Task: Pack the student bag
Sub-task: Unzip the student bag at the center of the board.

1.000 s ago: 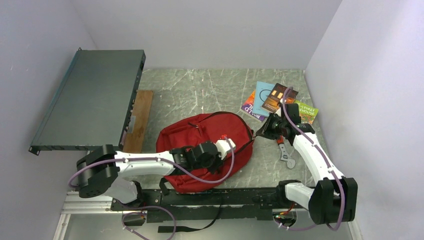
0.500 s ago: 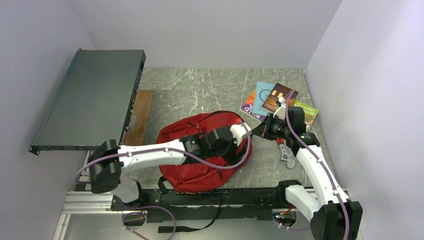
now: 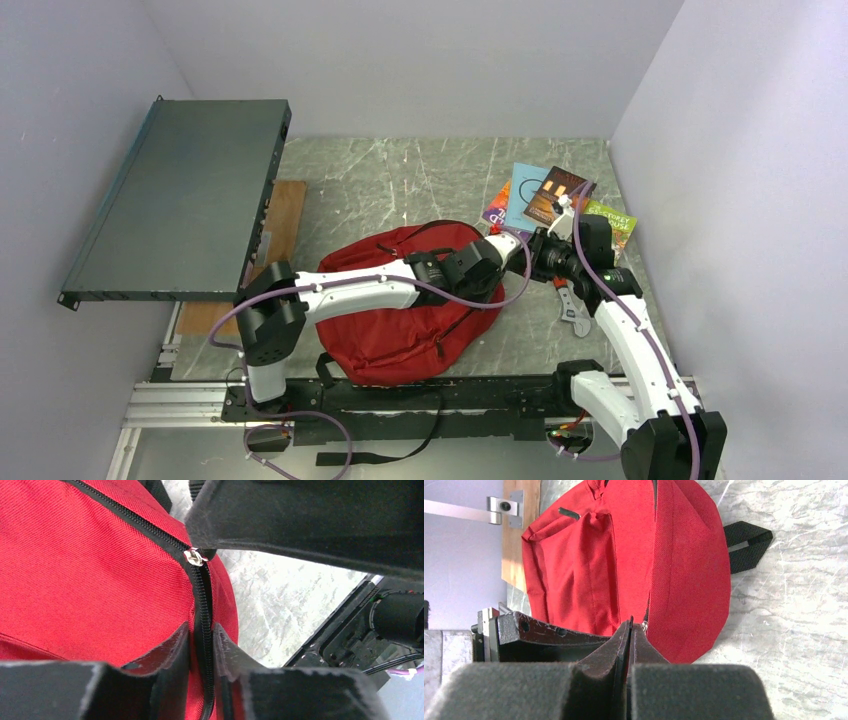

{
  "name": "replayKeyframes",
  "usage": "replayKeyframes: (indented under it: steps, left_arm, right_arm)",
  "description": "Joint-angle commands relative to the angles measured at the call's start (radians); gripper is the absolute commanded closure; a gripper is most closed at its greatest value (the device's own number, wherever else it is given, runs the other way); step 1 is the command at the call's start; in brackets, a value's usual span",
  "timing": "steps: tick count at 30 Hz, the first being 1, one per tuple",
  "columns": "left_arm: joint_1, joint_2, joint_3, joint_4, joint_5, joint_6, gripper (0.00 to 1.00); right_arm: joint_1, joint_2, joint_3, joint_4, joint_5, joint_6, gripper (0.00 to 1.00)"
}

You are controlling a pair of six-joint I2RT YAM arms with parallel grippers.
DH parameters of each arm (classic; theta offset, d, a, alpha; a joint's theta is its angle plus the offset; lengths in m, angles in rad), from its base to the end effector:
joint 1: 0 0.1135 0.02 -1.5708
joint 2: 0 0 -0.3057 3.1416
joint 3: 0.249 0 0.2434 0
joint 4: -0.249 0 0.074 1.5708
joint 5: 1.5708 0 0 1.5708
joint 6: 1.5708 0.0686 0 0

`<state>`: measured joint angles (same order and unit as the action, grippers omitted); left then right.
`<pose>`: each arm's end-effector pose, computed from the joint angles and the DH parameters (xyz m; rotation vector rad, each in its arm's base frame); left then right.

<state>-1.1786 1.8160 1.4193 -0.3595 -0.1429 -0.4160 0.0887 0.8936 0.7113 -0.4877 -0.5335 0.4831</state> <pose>0.1765 -0.4012 0.2769 0.8256 2.2587 -0.6218 0.1718 0.0503 0.2853 0.1503 2.2795 0.9026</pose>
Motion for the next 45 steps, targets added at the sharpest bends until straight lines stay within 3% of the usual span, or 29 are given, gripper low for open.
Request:
replayKeyframes:
  steps: [1, 2, 3, 6, 13, 21, 25, 28, 30, 33, 36, 40, 45]
  left_arm:
    - [-0.001, 0.017, 0.072, -0.040, -0.043, 0.016, 0.88]
    - [-0.004, 0.017, 0.072, -0.040, -0.034, 0.026, 0.98]
    - [-0.008, 0.014, 0.067, -0.037, -0.028, 0.035, 1.00]
    - [-0.041, -0.027, 0.010, -0.002, -0.041, 0.072, 1.00]
    - [-0.067, -0.091, -0.100, 0.059, -0.029, 0.067, 1.00]
    - [-0.075, -0.109, -0.146, 0.164, 0.084, 0.070, 1.00]
    - [-0.072, -0.093, -0.147, 0.198, 0.163, 0.077, 1.00]
    - [-0.043, -0.106, -0.113, 0.147, 0.211, 0.072, 0.61]
    - [0.006, -0.149, -0.122, 0.145, 0.253, 0.046, 0.42]
    - [0.095, -0.232, -0.160, 0.178, 0.312, 0.016, 0.29]
    - [0.179, -0.277, -0.170, 0.209, 0.322, 0.014, 0.27]
    - [0.266, -0.262, -0.160, 0.248, 0.193, 0.024, 0.31]
    - [0.282, -0.248, -0.245, 0.549, 0.109, 0.200, 0.39]
  right_arm:
    - [0.002, -0.011, 0.038, 0.015, -0.021, 0.014, 1.00]
    - [0.002, -0.007, 0.046, 0.007, -0.011, 0.015, 1.00]
    - [0.002, 0.001, 0.056, 0.002, 0.004, 0.022, 1.00]
    - [0.000, 0.079, 0.135, -0.040, 0.050, 0.055, 1.00]
    - [-0.030, 0.429, 0.407, -0.046, 0.087, 0.031, 1.00]
    - [-0.004, 0.707, 0.637, 0.092, 0.000, -0.018, 1.00]
    - [0.031, 0.781, 0.740, 0.054, -0.051, -0.033, 1.00]
    - [0.056, 0.743, 0.707, 0.026, -0.031, -0.048, 1.00]
    - [0.057, 0.706, 0.647, 0.030, -0.058, -0.048, 1.00]
    - [0.057, 0.651, 0.566, 0.037, -0.114, -0.037, 1.00]
    - [0.060, 0.599, 0.523, 0.053, -0.148, -0.018, 1.00]
    - [0.061, 0.557, 0.511, 0.046, -0.165, 0.003, 1.00]
    - [0.060, 0.536, 0.488, 0.083, -0.191, 0.097, 1.00]
